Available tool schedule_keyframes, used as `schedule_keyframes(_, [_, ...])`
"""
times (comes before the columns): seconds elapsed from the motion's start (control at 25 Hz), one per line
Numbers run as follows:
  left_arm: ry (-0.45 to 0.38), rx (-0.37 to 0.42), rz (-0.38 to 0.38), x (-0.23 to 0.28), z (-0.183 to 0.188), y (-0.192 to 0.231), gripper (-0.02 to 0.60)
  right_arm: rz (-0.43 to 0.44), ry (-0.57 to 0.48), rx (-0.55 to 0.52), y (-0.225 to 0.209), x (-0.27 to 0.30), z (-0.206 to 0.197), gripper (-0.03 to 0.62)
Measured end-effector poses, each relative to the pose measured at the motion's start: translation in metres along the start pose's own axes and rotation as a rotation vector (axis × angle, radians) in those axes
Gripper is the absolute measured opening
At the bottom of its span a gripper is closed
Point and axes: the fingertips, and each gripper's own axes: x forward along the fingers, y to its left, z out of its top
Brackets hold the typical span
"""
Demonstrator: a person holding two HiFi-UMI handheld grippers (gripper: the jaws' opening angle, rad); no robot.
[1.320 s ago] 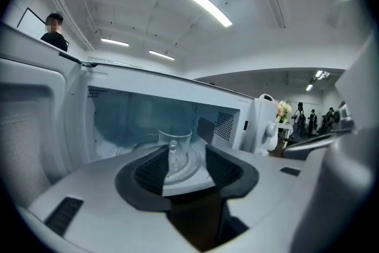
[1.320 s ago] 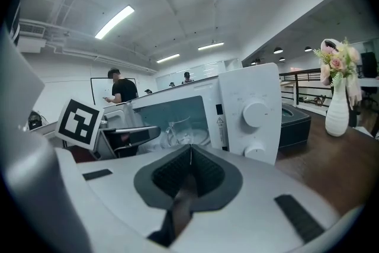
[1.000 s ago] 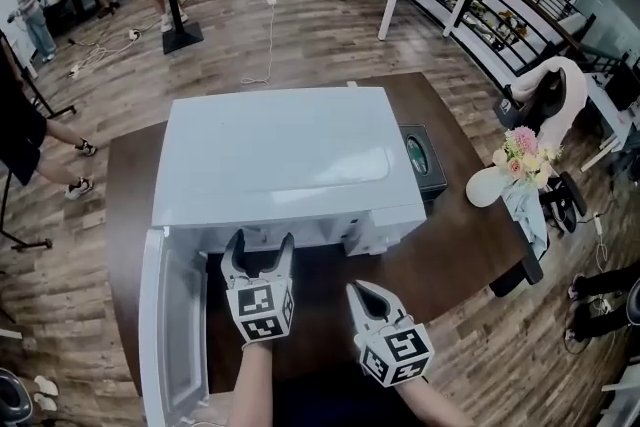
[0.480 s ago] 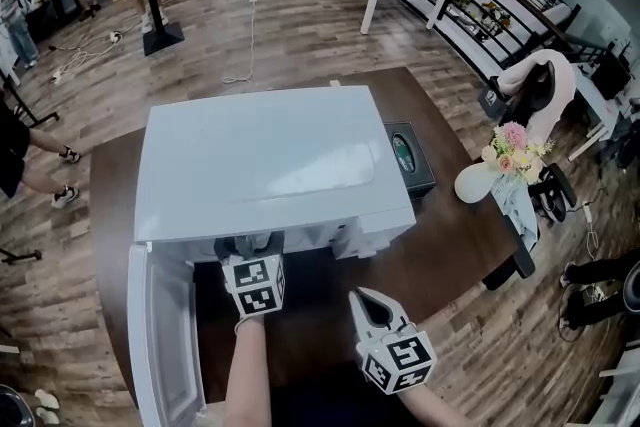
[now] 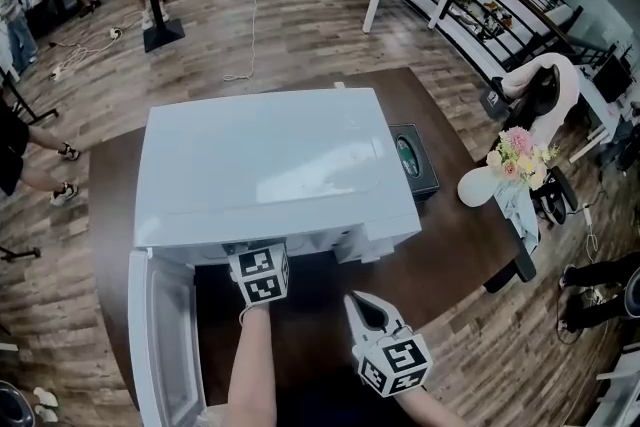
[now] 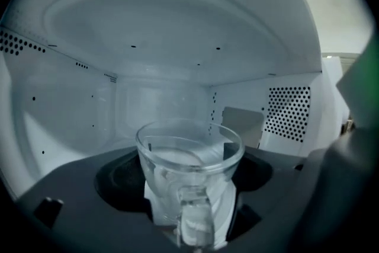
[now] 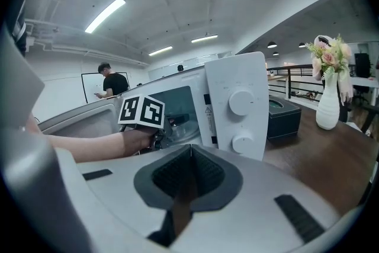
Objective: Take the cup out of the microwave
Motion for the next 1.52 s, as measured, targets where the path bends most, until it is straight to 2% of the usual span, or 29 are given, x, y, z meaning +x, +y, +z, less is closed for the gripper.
schedule_keyframes(0.72, [-0.011,-0.006,-0.037,-0.004,0.004,-0.008,0.387,0.011,0.01,-0.004,0.0,0.003,0.0,-0.008])
schedule_keyframes(1.16, [-0.019,0.012,-0.089,-0.034,0.016,-0.02,0.387,0.024,-0.019,-0.011,0.0,-0.004,0.006,-0.007])
schedule_keyframes(1.52, [-0.003,0.024,-0.093,-0.068,0.007,-0.021,0.387,0.043,-0.039,-0.031,0.004,-0.011,0.007,-0.008])
